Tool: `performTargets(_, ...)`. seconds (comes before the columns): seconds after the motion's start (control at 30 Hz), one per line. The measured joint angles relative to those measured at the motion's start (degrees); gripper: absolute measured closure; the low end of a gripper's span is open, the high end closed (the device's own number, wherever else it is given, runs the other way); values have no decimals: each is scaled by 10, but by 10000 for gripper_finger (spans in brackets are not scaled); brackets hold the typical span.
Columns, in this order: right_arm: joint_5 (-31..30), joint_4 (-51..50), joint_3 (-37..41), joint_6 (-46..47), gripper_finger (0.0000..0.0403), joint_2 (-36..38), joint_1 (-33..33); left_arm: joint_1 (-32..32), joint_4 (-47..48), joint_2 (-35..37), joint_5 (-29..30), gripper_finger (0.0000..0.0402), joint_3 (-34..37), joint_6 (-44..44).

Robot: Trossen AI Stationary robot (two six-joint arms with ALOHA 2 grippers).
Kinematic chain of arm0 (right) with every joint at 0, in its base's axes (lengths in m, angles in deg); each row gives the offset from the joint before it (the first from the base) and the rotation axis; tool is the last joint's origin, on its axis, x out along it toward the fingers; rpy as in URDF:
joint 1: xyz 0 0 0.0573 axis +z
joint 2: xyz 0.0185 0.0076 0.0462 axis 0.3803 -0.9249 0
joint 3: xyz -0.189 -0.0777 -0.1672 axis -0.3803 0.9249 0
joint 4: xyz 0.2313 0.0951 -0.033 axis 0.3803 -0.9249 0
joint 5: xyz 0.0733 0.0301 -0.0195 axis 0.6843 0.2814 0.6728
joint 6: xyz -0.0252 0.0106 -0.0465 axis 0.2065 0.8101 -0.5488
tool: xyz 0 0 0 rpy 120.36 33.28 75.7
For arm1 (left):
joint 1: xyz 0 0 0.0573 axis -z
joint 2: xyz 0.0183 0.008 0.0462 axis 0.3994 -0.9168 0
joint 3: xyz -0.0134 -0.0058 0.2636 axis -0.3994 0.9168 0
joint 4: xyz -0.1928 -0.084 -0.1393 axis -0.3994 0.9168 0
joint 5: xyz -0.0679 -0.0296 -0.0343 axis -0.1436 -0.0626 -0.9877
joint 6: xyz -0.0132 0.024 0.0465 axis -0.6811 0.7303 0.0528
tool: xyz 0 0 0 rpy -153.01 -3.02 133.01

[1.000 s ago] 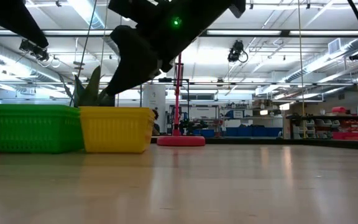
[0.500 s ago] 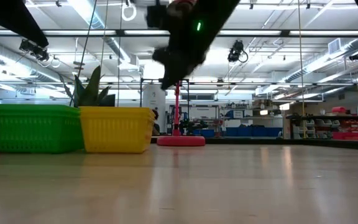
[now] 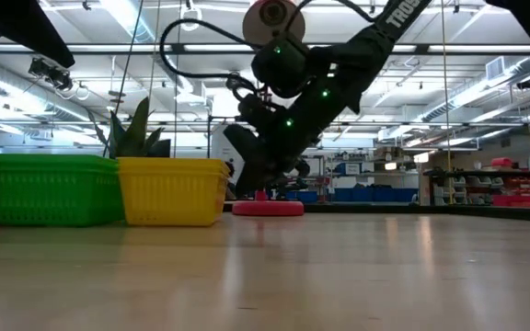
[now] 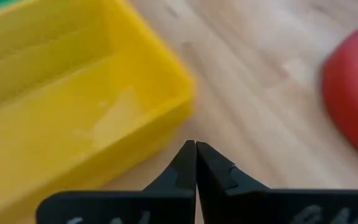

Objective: Stack baskets by color
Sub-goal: Adjust the stacked bins

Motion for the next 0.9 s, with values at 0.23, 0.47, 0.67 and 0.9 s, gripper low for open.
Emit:
performTargets(0.23, 13, 9, 3, 4, 392, 0, 42, 0, -2, 0, 2, 382, 0, 0)
performTargets(0.47, 20, 9, 3, 1, 396, 0, 69, 0, -2, 0, 2, 382, 0, 0)
performTargets(0.67, 59, 8, 3, -21, 394, 0, 82, 0, -2, 0, 2, 386, 0, 0)
performTargets(0.9, 16, -50, 3, -47, 394, 28, 94, 0, -4, 0, 2, 387, 0, 0)
